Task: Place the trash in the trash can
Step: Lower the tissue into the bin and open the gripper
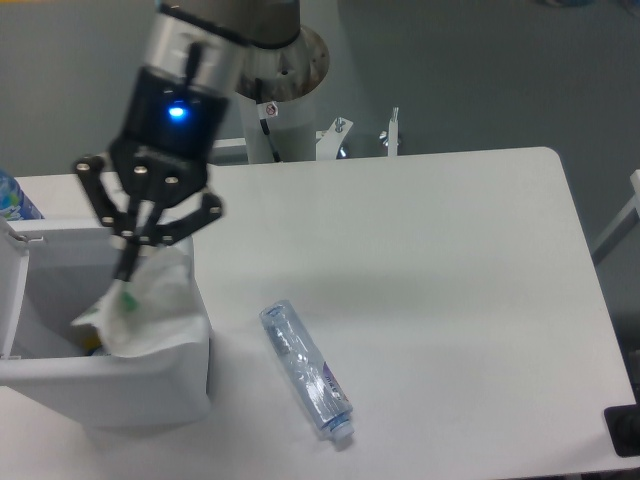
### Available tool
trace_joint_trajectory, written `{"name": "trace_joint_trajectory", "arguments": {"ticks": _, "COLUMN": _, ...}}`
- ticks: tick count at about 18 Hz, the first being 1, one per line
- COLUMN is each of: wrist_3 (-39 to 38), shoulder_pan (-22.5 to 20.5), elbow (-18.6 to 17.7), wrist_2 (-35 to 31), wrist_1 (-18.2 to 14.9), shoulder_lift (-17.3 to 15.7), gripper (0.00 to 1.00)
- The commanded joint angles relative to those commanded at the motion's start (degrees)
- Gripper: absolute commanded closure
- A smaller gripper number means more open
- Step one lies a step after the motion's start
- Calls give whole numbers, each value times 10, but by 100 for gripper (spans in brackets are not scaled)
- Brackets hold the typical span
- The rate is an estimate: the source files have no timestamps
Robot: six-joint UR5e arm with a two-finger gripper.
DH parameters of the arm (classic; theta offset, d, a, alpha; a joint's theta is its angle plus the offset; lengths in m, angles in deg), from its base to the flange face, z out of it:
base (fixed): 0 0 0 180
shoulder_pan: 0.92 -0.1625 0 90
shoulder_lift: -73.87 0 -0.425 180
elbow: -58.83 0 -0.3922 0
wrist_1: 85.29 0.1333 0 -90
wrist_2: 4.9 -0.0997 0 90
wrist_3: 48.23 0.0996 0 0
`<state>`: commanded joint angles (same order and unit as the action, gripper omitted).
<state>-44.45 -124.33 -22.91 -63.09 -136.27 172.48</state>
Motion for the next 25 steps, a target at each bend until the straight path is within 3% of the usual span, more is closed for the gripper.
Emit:
{"name": "trace_joint_trajectory", "arguments": {"ticks": 4, "wrist_3": 3, "shoulder_pan": 23, "elbow": -26, "wrist_2": -1, "wrist_1": 3, "shoulder_lift": 1, "gripper": 97}}
{"name": "trace_joint_trajectory", "arguments": {"ticks": 11, "wrist_3": 7, "shoulder_pan": 24, "elbow": -63, "wrist_2": -1, "wrist_1": 4, "shoulder_lift": 7, "gripper": 97}}
{"name": "trace_joint_trajectory", "arguments": {"ticks": 19, "wrist_3": 19, "shoulder_pan": 24, "elbow": -76, "wrist_2": -1, "wrist_1": 4, "shoulder_lift": 12, "gripper": 93}}
{"name": "trace_joint_trajectory", "arguments": {"ticks": 20, "wrist_3": 19, "shoulder_pan": 24, "elbow": -76, "wrist_2": -1, "wrist_1": 4, "shoulder_lift": 15, "gripper": 87}}
{"name": "trace_joint_trajectory", "arguments": {"ticks": 22, "wrist_3": 19, "shoulder_pan": 24, "elbow": -68, "wrist_2": -1, "wrist_1": 5, "shoulder_lift": 23, "gripper": 49}}
{"name": "trace_joint_trajectory", "arguments": {"ticks": 24, "wrist_3": 19, "shoulder_pan": 24, "elbow": -63, "wrist_2": -1, "wrist_1": 5, "shoulder_lift": 24, "gripper": 19}}
{"name": "trace_joint_trajectory", "arguments": {"ticks": 25, "wrist_3": 19, "shoulder_pan": 23, "elbow": -62, "wrist_2": -2, "wrist_1": 4, "shoulder_lift": 24, "gripper": 14}}
